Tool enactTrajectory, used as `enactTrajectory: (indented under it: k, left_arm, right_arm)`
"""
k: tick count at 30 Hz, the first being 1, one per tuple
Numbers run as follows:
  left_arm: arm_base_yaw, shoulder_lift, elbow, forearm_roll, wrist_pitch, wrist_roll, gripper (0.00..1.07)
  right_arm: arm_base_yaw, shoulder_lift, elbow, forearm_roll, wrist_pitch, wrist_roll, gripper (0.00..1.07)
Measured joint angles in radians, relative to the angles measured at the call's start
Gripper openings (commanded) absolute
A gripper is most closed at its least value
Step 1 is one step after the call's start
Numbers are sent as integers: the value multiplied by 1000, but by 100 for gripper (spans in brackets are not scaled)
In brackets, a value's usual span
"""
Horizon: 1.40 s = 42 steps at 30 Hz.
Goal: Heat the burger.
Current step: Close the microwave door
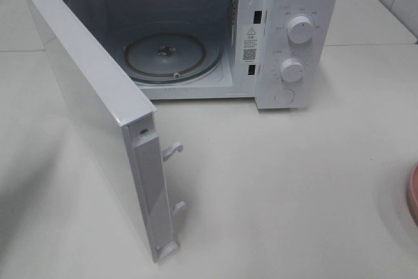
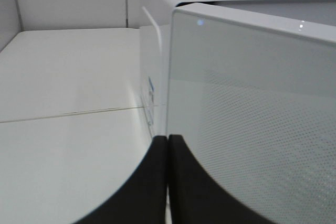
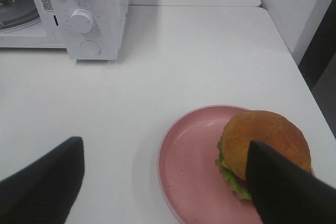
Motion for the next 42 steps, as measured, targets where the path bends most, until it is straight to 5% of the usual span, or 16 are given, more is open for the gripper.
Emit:
enactTrajectory:
  k: [13,26,42]
  left_arm:
    - [0,155,-160,206,-19,-109,0]
    - [-5,239,-234,230,-21,-139,0]
    - [-191,284,-235,117,-17,-134,0]
  right_arm:
    - [0,0,0,0,0,0,76]
    - [0,0,0,0,0,0,76]
    - [0,0,0,0,0,0,76]
